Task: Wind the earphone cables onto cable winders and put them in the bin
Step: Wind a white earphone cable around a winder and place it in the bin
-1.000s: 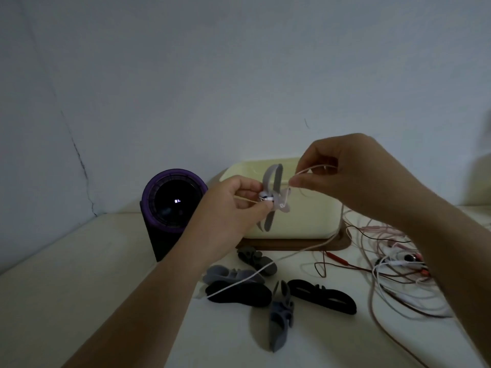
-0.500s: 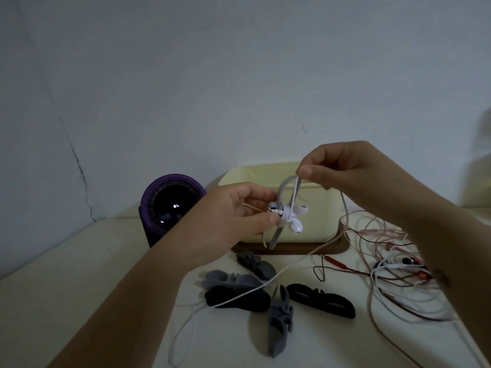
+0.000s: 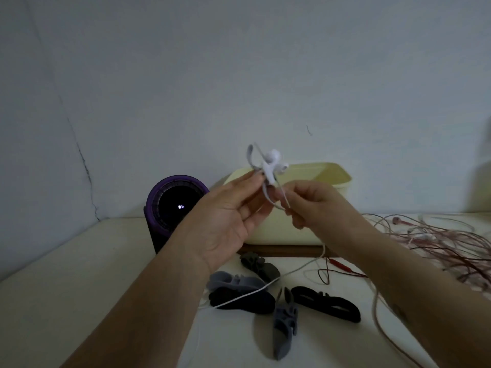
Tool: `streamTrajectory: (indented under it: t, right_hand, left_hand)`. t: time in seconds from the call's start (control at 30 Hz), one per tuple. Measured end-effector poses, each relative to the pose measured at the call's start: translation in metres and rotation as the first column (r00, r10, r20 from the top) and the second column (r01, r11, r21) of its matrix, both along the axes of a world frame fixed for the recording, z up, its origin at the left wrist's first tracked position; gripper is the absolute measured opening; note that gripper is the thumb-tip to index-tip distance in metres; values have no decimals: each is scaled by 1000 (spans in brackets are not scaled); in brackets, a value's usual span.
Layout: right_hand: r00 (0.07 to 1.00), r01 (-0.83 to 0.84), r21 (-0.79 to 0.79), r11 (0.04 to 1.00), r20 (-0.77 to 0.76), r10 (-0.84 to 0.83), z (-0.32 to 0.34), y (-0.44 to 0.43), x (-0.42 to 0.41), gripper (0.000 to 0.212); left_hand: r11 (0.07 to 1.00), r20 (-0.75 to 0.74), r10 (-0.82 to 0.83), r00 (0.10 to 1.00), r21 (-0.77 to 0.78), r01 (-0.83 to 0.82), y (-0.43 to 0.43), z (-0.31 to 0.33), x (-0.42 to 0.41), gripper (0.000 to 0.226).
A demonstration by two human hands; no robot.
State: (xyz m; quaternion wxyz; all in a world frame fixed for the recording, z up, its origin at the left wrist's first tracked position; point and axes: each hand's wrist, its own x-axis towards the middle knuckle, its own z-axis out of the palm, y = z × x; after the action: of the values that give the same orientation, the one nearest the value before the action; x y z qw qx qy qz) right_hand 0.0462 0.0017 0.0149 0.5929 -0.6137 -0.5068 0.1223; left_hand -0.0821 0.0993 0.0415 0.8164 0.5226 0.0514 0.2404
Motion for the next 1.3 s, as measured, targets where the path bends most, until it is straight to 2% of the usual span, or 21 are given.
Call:
streamTrajectory:
  t: [0.07,0.17,0.27,0.4,0.6,0.7,0.87,0.97,1.03,1.1,1.17,1.2,1.3]
  right_hand:
    - [959,123,-61,991,263,-103,1,0,-7,21]
    - [858,169,-141,975,509,-75,4,-2,-17,22]
    - [754,241,-166,956,652,-77,10,-5,-22,25]
    - [627,339,-163,926,773,-94,21,-14,-20,25]
    - [531,427,-195,883,845,-70,36,-25,-25,26]
    - [526,449,-212,868,848,-65,39,-28,-29,25]
    - [519,463,-214,860,852,-68,44,-33,-26,20]
    - [511,457,-192,869,856,-79,46,-36,-19,19]
    - [511,439,-170,882,855,-89,48,-38,-17,19]
    - [526,399,-158,903,846,-84,47,-37,-19,18]
    - [542,343,-140,929,837,-74,45,-34,-23,18]
    - [551,320,-126,939,831,-76,45,-33,-25,18]
    - [563,306,-48,951,815,-140,49,-35,-20,24]
  left_hand:
    - [983,-42,103,994,-150,-108,4,-4,2,12]
    - [947,-134,219,966,-209,-244,10,-8,4,7]
    - [936,-169,263,950,-193,-294,12,-9,6,6]
    - [942,-157,233,960,-208,-263,9,-11,8,4]
    - [936,-110,196,974,-274,-219,7,-12,9,8]
    - [942,-106,213,971,-242,-234,7,-13,10,6]
    - [959,-122,237,964,-128,-252,6,-18,12,25]
    - [936,-130,201,971,-265,-229,5,-18,13,9]
    - [935,-123,194,973,-277,-221,4,-18,12,7]
    - [959,-110,203,973,-178,-220,4,-19,13,16]
    - [974,-103,223,969,-24,-227,1,-21,14,10]
    - [969,-104,244,964,55,-239,0,-22,15,6]
    - [926,-128,301,945,275,-258,0,-24,16,16]
